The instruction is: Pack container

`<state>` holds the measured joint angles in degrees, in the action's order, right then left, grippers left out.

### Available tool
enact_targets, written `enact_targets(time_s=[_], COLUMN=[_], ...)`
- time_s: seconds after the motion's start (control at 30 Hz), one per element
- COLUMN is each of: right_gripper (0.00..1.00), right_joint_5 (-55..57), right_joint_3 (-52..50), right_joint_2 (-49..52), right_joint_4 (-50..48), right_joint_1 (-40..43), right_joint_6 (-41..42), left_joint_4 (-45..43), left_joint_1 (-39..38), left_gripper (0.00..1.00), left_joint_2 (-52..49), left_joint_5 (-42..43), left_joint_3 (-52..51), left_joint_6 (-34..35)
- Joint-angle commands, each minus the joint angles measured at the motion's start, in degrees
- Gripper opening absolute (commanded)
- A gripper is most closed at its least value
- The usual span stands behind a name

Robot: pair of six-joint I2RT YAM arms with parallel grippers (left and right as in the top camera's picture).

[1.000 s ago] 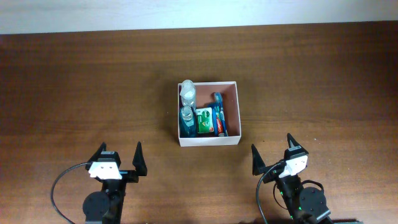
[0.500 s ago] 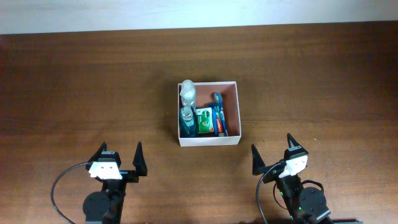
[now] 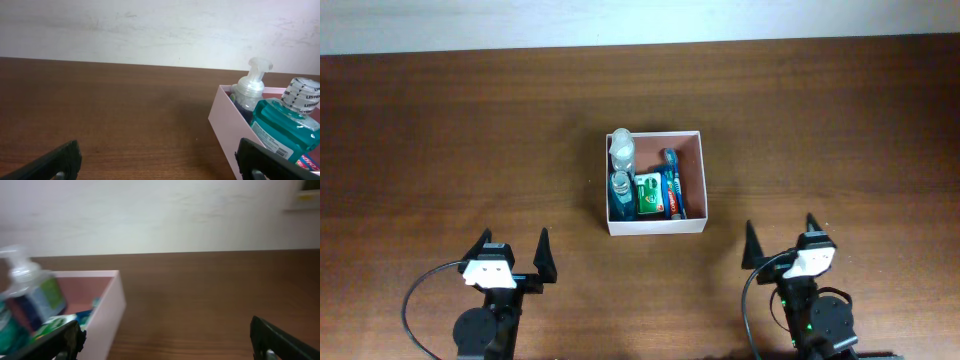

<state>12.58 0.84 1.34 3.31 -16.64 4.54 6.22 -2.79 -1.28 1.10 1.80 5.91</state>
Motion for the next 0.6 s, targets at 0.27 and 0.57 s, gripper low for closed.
enact_targets(time_s=[0.27,0.57], right_gripper=[0.98,0.98], right_joint_5=[0.74,0.74], right_joint_3=[-0.52,-0.52], right_joint_2=[-0.24,-0.24], right_joint_4=[0.07,0.09], right_joint_1=[7.67,7.67], right_joint_6=[0.46,0.46], left_joint_4=[-0.26,-0.26], left_joint_1=[0.33,0.33], left_gripper=[1.00,1.00], left_joint_2=[0.61,0.61], left_joint_5=[0.63,0.66], left_joint_3=[-0.57,-0.57], left_joint_6=[0.50,0.50])
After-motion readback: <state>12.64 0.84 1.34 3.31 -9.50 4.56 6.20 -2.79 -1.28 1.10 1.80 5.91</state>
